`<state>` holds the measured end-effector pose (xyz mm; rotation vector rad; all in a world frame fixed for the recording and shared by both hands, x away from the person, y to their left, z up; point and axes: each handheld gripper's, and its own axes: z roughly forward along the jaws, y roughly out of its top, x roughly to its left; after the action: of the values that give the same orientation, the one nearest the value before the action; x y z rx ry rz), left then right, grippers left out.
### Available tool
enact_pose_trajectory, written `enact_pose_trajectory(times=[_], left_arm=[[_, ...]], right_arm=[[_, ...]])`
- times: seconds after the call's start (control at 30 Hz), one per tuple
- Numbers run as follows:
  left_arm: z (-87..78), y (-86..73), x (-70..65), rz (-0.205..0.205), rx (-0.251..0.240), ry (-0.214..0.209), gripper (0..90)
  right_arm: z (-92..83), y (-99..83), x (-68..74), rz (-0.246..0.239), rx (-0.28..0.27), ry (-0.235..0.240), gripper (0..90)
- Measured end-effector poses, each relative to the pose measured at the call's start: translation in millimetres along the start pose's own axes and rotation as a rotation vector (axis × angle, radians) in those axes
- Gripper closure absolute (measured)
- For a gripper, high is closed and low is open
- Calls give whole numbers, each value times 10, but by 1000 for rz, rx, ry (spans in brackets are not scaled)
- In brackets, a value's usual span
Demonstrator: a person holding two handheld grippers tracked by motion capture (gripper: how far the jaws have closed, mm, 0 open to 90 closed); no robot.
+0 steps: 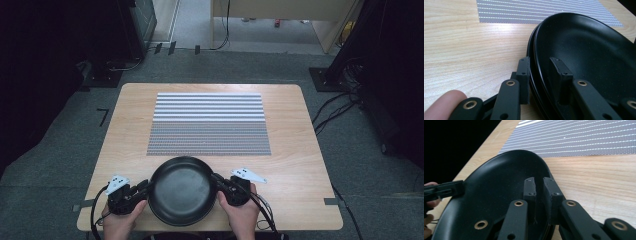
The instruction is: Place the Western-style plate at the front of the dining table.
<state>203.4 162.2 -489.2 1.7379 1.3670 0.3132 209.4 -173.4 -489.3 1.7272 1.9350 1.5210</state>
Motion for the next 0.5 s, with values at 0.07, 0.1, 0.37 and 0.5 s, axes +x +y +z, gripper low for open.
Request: enact_pose_trajectory(times=[0.07,0.1,0.37,0.5], left_arm=[[3,-1,-3,0,1,2,707],[3,-1,-3,0,1,2,705],[8,-5,-4,1,2,0,700],[7,-5,-4,1,1,0,701]], right_arm=[[11,-15,-3,3,0,15,804],[11,-15,-3,3,0,15,804],[80,-93,49,-15,18,29,762],[65,-86,44,5,14,24,768]])
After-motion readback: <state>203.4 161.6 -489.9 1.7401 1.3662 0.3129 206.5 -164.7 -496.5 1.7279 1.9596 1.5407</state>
